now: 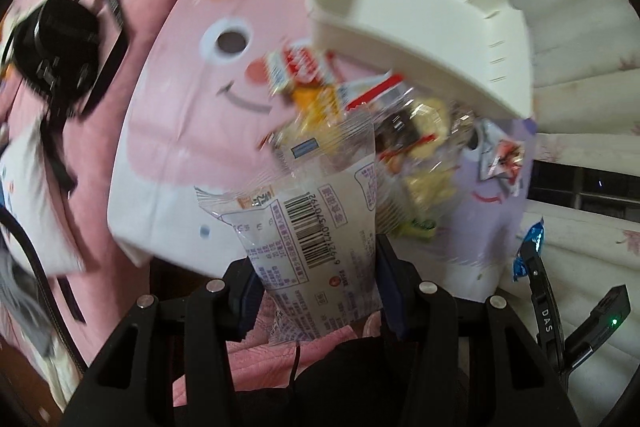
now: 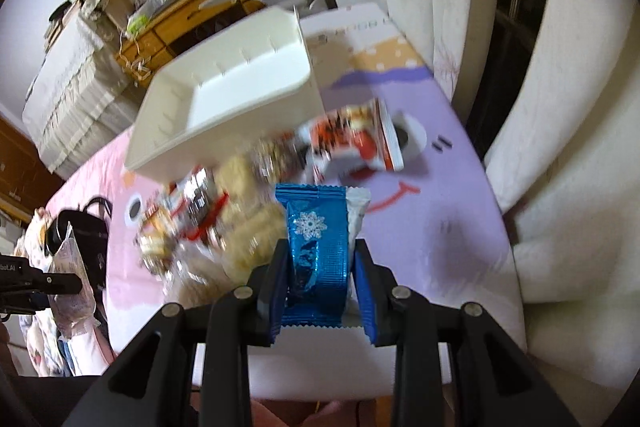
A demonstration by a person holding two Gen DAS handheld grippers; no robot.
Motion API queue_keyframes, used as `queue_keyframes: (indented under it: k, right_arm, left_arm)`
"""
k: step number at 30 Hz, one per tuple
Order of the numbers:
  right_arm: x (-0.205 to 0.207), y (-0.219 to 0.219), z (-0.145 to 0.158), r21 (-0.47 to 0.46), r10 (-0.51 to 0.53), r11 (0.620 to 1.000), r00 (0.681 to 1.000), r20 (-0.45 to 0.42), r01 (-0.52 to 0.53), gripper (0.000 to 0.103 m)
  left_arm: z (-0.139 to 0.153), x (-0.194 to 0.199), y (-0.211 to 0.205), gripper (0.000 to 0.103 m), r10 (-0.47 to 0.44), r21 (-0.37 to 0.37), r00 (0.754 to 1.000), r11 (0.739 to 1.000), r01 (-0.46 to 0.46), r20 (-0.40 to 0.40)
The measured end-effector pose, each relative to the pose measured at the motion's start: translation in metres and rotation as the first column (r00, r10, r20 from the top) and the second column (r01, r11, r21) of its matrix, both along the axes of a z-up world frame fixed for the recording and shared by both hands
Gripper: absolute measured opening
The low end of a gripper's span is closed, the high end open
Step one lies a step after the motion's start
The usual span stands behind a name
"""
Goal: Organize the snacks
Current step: 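Carry both snacks over the white tray and open both tools to drop them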
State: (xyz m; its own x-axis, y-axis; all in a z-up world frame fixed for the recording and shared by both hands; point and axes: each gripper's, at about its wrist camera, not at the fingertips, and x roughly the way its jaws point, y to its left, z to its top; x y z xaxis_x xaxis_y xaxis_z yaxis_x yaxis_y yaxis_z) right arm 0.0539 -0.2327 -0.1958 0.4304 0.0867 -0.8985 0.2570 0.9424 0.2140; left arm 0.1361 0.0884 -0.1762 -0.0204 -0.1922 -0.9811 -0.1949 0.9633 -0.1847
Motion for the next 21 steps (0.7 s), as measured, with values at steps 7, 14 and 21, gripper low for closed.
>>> queue_keyframes:
  k: [7, 14, 21]
  right_arm:
    - [0.040, 0.011, 0.032, -0.029, -0.012, 0.999, 0.996, 0.093, 0.015, 0.031]
    - [0.085, 0.030, 0.054, -0.040, 0.032, 0.999, 0.979, 0.200, -0.025, 0.031]
    - [0.129, 0.050, 0.055, -0.088, 0.094, 0.993, 0.961, 0.259, -0.073, 0.031]
  left_arm:
    - [0.044, 0.057, -0.018, 0.049, -0.098, -0.019, 0.988, 0.995, 0.101, 0.123]
    - [0.059, 0.113, -0.024, 0.049, -0.155, -0.011, 0.960, 0.987, 0.162, 0.234]
    - [0.048, 0.159, -0.023, 0.049, -0.166, -0.039, 0.927, 0.981, 0.190, 0.337]
